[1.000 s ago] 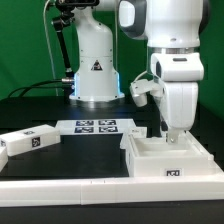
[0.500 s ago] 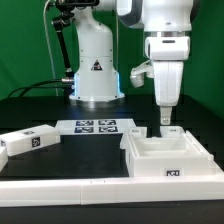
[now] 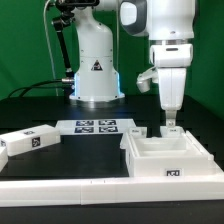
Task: Assemble cabinet
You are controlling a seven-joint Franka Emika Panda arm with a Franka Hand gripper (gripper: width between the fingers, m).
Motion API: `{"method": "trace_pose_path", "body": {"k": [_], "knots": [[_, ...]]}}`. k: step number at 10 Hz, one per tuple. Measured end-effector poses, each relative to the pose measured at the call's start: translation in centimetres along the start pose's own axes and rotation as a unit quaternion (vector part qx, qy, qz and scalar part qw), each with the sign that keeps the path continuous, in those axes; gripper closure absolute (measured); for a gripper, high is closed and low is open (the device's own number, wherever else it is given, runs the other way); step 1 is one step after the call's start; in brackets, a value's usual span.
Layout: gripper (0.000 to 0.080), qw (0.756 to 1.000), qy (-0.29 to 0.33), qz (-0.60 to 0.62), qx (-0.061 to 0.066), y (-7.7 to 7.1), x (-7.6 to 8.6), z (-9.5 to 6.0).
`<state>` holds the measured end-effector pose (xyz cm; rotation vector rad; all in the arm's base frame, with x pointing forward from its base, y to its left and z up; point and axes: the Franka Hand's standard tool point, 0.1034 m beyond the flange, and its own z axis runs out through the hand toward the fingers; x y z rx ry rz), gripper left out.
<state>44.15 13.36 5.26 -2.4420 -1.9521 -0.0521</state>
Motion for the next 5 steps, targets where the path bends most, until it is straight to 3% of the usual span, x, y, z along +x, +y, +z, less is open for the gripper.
{"method": "trace_pose_path", "body": {"k": [1, 5], "knots": [[0.0003, 1.0, 0.002, 0.0, -0.001, -0.2, 0.0, 0.1], [0.0003, 1.0, 0.022, -0.011, -0.004, -3.3, 0.4, 2.1]]}}
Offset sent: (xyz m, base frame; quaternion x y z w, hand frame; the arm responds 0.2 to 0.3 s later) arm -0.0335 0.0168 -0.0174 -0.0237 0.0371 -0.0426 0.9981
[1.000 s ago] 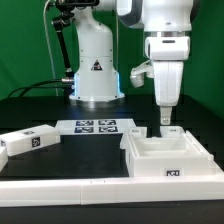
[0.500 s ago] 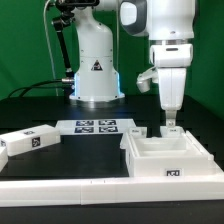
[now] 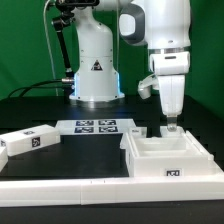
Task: Assemble cabinet
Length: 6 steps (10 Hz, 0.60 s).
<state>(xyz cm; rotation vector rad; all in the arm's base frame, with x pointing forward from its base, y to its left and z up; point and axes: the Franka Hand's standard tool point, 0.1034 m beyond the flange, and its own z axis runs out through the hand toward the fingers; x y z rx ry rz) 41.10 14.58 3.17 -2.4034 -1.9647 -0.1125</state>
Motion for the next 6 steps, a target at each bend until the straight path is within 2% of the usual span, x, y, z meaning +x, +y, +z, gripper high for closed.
{"method": "trace_pose_path", "body": {"k": [2, 3, 5, 6], "knots": [[0.0003, 1.0, 0.006, 0.001, 0.001, -0.4, 0.1, 0.8], [0.0003, 1.0, 0.006, 0.003, 0.011, -1.0, 0.0, 1.9], [0.0003, 1.0, 0.006, 0.002, 0.013, -1.0, -0.1, 2.2], [0.0119, 1.0, 0.006, 0.004, 0.013, -0.9, -0.3, 2.2]]}}
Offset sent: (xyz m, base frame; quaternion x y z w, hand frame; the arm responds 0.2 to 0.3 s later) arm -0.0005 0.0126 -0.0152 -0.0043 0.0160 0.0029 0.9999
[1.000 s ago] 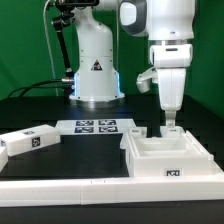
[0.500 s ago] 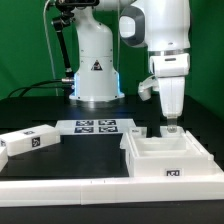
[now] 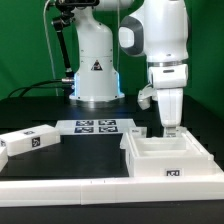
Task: Assemble cabinet
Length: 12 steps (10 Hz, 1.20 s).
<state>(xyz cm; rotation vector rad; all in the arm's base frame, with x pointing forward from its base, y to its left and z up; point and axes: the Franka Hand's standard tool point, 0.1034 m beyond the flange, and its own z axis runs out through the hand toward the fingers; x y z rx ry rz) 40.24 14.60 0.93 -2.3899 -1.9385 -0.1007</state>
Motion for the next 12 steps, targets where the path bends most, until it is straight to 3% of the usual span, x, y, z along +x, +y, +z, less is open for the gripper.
{"method": "trace_pose_path", "body": {"k": [1, 2, 3, 4, 5, 6, 12], "knots": [[0.0284, 1.0, 0.002, 0.001, -0.002, -0.02, 0.06, 0.04], [0.0284, 1.0, 0.003, 0.002, -0.002, -0.04, 0.21, 0.04], [0.0468, 1.0, 0.003, 0.0, -0.003, 0.0, 0.46, -0.01], [0.0468, 1.0, 0.004, -0.001, -0.004, 0.08, 0.55, -0.04], [0.0645, 1.0, 0.004, -0.001, -0.004, 0.08, 0.55, -0.04], [0.0775, 1.0, 0.004, 0.0, -0.004, 0.09, 0.53, -0.05], [0.0797, 1.0, 0.002, 0.003, -0.003, 0.26, 0.16, -0.11]]}}
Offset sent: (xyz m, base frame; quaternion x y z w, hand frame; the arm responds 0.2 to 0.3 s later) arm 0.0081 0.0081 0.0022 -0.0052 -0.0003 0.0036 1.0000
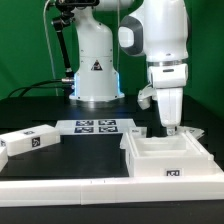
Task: Assemble cabinet
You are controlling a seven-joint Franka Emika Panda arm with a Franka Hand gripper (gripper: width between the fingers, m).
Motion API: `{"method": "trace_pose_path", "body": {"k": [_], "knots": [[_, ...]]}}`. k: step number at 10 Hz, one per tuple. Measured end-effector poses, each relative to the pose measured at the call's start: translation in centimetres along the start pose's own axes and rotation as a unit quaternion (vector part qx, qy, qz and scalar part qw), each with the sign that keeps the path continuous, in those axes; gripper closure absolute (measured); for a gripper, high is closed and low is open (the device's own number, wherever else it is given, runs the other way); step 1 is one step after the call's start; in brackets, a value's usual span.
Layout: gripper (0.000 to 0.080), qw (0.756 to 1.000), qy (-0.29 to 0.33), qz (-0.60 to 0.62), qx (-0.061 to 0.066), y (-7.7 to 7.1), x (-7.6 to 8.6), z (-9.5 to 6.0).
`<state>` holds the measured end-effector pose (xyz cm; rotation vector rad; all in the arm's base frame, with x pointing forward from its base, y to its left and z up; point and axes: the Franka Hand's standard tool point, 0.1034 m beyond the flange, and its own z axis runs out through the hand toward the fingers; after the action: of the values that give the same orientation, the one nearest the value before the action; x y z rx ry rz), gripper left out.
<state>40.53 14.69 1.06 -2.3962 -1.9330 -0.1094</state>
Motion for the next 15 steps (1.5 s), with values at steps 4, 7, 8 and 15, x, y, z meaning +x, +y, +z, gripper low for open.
{"method": "trace_pose_path", "body": {"k": [4, 7, 8, 15], "knots": [[0.0473, 0.998, 0.001, 0.07, -0.009, -0.2, 1.7, -1.2], [0.0118, 0.995, 0.004, 0.104, -0.012, -0.1, 2.3, -1.4], [0.0032, 0.994, 0.004, 0.11, -0.011, -0.1, 2.4, -1.3], [0.0003, 0.989, 0.005, 0.146, -0.008, 0.1, 3.0, -0.4]]}}
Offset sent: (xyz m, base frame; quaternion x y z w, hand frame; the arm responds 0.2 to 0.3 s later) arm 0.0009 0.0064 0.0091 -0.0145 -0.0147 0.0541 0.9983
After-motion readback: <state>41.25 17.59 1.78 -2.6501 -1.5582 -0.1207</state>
